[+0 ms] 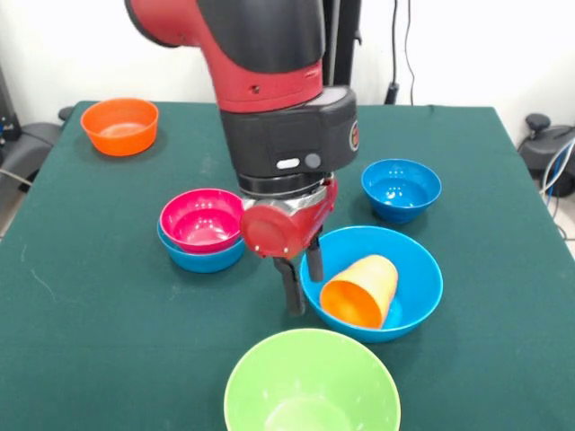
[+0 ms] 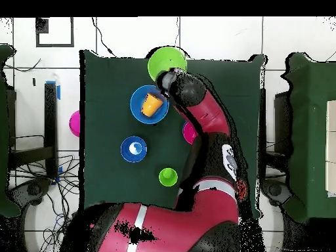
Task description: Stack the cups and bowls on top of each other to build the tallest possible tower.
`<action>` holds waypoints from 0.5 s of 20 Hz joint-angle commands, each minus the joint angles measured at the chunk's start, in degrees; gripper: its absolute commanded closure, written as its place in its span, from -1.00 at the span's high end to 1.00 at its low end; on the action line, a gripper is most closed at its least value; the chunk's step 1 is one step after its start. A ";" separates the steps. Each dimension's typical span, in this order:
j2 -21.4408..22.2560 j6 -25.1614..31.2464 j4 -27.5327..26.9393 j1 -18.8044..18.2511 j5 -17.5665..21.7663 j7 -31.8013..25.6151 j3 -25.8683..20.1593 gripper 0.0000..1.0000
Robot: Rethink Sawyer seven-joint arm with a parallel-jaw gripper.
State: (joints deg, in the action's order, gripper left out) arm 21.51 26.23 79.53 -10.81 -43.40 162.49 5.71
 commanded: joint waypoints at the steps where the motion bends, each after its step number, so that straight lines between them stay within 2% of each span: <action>1: -3.11 7.20 3.66 -2.14 1.46 -1.26 -10.22 1.00; 10: -3.08 16.76 2.90 -4.23 3.68 -3.88 -13.92 1.00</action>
State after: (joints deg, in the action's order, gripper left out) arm 19.58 33.99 79.53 -14.45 -43.42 162.49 0.93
